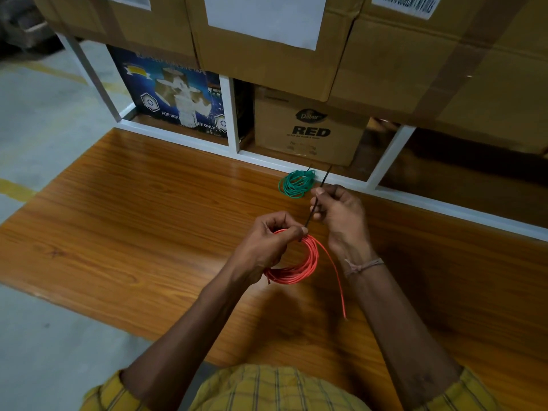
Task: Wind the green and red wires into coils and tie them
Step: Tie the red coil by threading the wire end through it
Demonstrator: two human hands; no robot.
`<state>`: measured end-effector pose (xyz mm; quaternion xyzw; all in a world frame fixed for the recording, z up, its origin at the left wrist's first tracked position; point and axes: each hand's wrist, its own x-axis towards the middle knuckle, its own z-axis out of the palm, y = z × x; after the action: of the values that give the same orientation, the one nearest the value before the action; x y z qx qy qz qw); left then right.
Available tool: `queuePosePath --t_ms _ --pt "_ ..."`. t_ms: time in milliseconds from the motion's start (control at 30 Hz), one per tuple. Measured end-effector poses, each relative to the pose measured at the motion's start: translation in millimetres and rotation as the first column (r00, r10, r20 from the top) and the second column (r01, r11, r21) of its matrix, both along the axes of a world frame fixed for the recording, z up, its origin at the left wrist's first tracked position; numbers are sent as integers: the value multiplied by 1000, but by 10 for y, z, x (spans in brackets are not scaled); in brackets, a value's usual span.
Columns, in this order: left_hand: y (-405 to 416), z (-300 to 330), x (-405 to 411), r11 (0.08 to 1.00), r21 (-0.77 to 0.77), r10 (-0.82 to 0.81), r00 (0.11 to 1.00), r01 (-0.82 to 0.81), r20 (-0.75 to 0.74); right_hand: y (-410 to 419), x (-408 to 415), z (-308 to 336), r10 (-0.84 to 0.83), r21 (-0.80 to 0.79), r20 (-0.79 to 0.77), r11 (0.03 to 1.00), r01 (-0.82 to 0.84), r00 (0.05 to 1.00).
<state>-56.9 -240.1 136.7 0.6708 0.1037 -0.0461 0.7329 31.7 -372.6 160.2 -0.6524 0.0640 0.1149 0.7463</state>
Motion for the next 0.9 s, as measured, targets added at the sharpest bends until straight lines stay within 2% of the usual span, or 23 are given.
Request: queuePosePath --t_ms 167,267,367,433,500,567,633,733,800,833,867,900 --pt "-32 -106 66 999 5 -42 999 42 -10 -11 60 -59 -13 16 -30 1000 13 999" --pt "-18 -192 164 998 -62 -34 999 32 -30 -79 148 -112 21 -1 -45 1000 -21 999" --pt "-6 -320 286 990 -139 -16 998 8 -55 -298 223 -117 169 -107 -96 978 -179 981" --pt "-27 -397 395 980 -200 -7 997 -8 -74 -480 191 -132 274 -232 -135 926 -299 952" --pt "-62 -458 519 963 -270 7 997 -28 -79 -613 94 -192 358 -280 -155 878 -389 921" --pt "-109 -527 702 947 -318 25 997 -48 -73 -682 71 -307 384 -291 -130 866 -406 914" --pt "-163 -545 894 952 -305 23 998 -42 -64 -690 150 -431 347 -321 -112 874 -364 931" --pt "-216 -533 1178 988 -138 66 997 -70 -38 -690 414 -637 208 -346 -106 909 -232 972" --pt "-160 -577 1346 983 143 109 992 -116 58 -722 627 -762 97 -356 -101 926 -127 990" --pt "-103 -633 1421 925 350 107 986 -146 127 -736 732 -800 46 -357 -107 931 -81 993" --pt "-34 -697 1501 817 551 81 979 -173 188 -743 836 -827 3 -359 -113 932 -44 994" --pt "41 -768 1585 702 685 41 972 -194 233 -753 949 -863 -34 -366 -122 931 -13 992"
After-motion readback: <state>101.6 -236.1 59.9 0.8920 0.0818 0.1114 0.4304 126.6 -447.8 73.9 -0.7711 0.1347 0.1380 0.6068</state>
